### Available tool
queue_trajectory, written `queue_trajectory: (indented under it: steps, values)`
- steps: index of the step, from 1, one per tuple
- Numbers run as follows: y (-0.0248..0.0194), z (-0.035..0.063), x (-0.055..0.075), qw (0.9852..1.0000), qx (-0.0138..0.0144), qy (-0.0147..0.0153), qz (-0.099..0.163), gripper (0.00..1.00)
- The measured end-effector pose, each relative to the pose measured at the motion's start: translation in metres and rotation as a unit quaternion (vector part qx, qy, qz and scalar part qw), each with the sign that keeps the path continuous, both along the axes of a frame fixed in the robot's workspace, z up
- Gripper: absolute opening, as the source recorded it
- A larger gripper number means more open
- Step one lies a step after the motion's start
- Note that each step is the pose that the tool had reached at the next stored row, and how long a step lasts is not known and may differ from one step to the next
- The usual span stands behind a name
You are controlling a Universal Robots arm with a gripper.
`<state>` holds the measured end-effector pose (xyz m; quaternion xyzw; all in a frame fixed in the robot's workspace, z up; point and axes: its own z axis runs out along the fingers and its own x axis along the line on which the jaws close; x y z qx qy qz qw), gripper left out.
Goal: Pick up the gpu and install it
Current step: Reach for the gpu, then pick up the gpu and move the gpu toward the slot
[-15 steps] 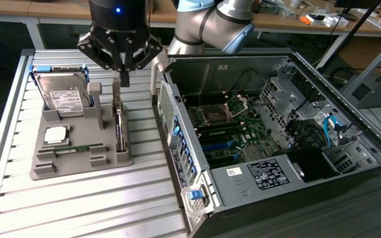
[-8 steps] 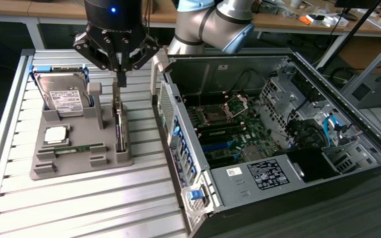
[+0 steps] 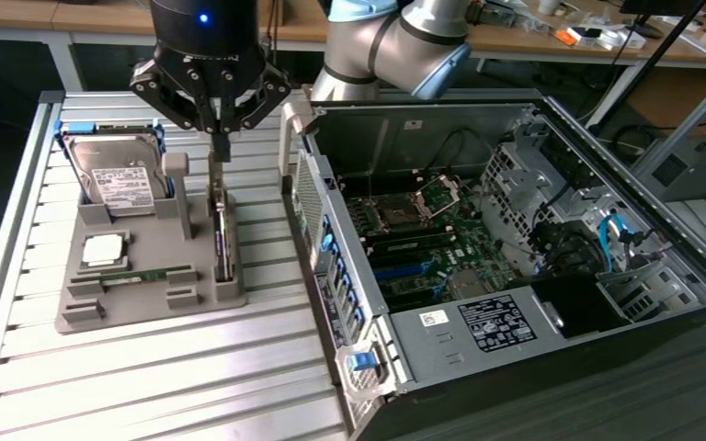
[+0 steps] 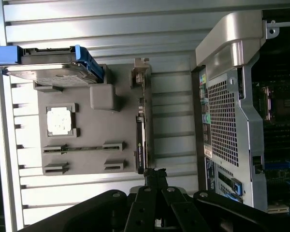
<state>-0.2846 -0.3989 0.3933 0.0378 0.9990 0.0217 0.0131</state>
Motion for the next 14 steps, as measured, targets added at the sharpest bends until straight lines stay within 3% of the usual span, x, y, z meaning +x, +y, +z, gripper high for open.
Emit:
queue_trajectory:
  steps: [14]
  values:
    - [0.0000,0.0000,-0.0001,1.0000,0.0000,0.0000,0.000,0.11]
